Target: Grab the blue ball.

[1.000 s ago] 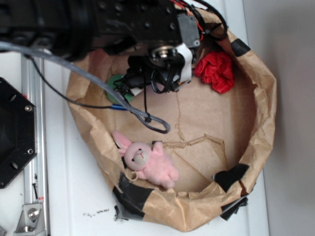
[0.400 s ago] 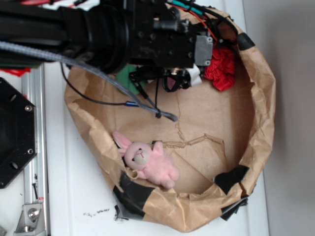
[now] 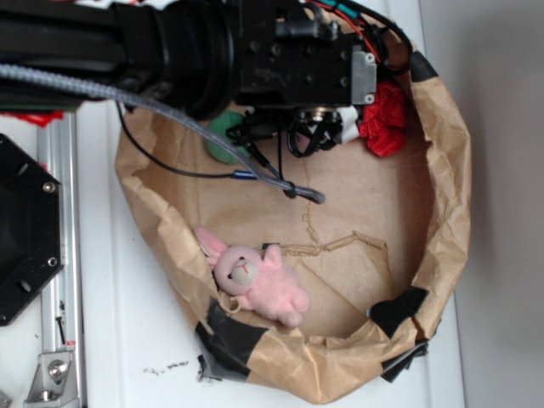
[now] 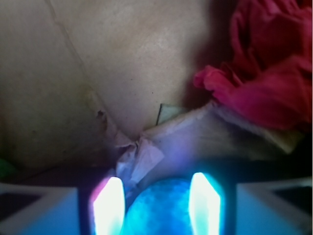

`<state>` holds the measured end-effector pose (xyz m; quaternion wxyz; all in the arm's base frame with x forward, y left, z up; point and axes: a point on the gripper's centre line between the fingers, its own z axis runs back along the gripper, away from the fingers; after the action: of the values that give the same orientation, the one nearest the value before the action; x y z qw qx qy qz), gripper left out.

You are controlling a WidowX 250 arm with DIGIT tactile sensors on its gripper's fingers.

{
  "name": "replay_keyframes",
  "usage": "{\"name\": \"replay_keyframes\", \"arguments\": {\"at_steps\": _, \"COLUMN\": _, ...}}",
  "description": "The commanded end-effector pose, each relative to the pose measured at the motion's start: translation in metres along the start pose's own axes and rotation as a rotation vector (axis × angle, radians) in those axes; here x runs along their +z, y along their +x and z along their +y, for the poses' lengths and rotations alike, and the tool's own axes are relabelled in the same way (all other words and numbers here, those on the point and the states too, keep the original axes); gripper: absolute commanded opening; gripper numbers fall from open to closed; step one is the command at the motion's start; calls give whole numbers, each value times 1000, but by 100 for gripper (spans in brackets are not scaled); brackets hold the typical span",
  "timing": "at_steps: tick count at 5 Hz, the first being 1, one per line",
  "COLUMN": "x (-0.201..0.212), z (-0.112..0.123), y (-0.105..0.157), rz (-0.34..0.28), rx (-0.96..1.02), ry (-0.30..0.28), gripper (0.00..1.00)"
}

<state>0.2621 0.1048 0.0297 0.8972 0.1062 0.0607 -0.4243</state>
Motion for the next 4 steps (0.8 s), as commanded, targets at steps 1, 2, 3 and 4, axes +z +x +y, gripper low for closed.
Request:
{"name": "replay_keyframes", "arguments": {"at_steps": 1, "x": 111, "z": -9, "y": 36, "rz": -125, "rx": 118, "ry": 100, "gripper": 0}}
{"name": "replay_keyframes", "arguments": {"at_steps": 2, "x": 122, "z": -8, "y": 37, "rz": -150, "rx": 182, "ry": 57, "gripper": 0}}
{"name": "replay_keyframes", "arguments": {"at_steps": 3, "x": 129, "z": -11, "y": 36, "rz": -154, "rx": 277, "ry": 25, "gripper": 0}}
{"name": "replay_keyframes", "arguments": {"at_steps": 4, "x": 118, "z": -15, "y": 34, "rz": -204, "rx": 305, "ry": 18, "gripper": 100}}
